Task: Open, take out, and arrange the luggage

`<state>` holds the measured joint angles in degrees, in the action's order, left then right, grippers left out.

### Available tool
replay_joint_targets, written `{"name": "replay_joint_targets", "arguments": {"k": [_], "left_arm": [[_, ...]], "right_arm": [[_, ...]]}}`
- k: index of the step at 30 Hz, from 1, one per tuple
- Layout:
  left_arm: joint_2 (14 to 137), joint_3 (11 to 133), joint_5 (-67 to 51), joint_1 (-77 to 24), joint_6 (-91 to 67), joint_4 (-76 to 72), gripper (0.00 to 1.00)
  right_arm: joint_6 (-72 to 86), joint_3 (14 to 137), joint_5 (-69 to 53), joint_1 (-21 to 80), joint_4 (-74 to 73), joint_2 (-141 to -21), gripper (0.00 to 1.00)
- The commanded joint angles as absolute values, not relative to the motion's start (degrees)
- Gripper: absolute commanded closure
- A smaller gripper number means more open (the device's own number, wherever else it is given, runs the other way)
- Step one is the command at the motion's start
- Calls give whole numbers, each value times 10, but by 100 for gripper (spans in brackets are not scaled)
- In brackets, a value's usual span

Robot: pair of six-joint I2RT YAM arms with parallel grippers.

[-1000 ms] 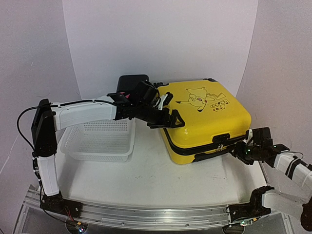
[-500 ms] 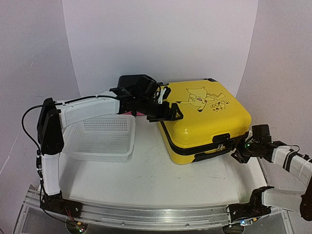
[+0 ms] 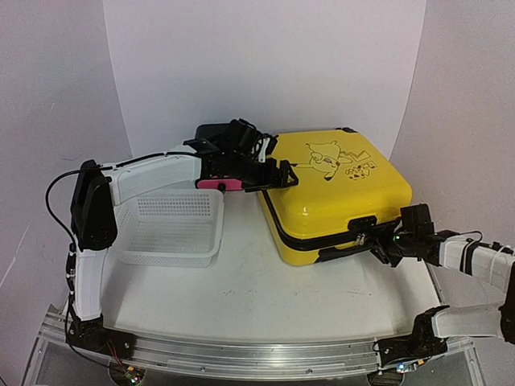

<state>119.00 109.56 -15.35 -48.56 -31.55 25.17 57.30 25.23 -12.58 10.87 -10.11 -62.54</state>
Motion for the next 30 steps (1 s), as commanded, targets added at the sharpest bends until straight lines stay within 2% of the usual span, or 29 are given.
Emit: {"name": "replay_joint_targets", "arguments": {"k": [1,6,11,14,16,18,21,24,27,30], "left_arm": [[1240,1154,-178,-473,-287,252,5],[1290,1234,-194,-455,-268,269,5],[1295,1255,-180,-446,-237,289,5],[1268,1239,-170,-445,-215,311,5],[1235,1208,-167,-446,-208,315,4],[1195,1168,-170,-446,-202,314,3],[1132,1104,-169,-453,-199,314,1],[1077,1045,-170,-462,-203,313,0],[1045,991,-176,-472,-225,300,1],[1029,948,-193,-481,-252,262,1]], "right_arm": [[574,231,-103,164,-104,-615,71],[546,222,-97,234,-98,-587,70],[487,245,-101,287,-105,-578,64],[433,264,-80,287,-196,-529,54],[408,284,-31,287,-274,-488,47],[373,315,44,286,-358,-443,35],[314,393,111,285,-437,-424,24],[244,489,168,283,-483,-445,16],[188,598,213,272,-496,-508,3],[166,715,173,213,-498,-610,2]]}}
